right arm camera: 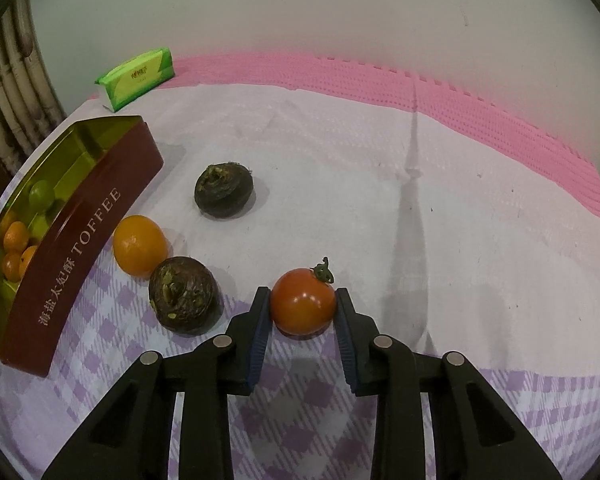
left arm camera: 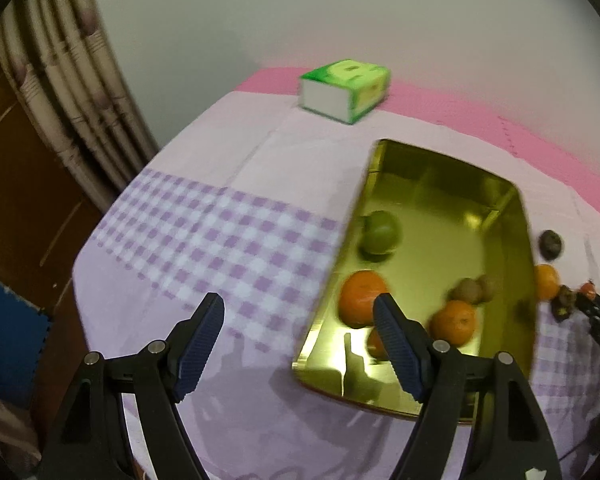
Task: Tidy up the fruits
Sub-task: 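Grasp a mandarin with the left tool while the right tool holds the tomato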
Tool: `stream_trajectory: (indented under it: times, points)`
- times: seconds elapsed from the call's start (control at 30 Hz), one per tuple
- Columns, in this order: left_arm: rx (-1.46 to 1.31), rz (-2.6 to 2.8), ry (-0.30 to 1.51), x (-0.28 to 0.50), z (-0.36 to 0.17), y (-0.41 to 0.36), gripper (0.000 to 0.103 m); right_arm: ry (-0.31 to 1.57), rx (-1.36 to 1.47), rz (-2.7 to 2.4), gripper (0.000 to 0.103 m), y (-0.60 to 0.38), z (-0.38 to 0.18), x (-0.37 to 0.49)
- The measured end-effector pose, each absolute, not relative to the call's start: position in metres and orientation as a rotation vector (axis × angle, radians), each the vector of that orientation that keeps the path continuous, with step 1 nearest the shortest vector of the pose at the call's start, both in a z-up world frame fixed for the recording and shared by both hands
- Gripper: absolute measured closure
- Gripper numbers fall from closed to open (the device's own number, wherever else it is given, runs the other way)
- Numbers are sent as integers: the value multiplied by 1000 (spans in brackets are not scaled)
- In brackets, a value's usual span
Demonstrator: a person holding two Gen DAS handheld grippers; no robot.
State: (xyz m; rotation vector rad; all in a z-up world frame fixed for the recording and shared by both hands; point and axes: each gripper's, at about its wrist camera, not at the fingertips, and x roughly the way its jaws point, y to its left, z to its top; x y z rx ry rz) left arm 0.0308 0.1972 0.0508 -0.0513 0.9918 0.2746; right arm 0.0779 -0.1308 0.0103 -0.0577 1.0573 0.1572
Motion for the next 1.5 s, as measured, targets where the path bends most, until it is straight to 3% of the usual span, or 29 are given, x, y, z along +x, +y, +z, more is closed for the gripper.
stream_trajectory:
  times: [0.67,0.87,1.07,1.13,1.5]
  points:
    - [65,-103,1091,99,61,26,30,989,-36,20,71,-202,3,84]
    - [23,-139,1190,124,51,5,48,967,-29,20,71,-205,4,79]
    - [-154,-141,1336,151,29,3,51,966,-26,21,70,-209,4,76]
    - [-208,-122,1370,157,22,5,58,966,-26,21,70,-208,4,76]
    - [-276,-41,1431,166,-6,2,64,966,-20,25,70,-209,4,76]
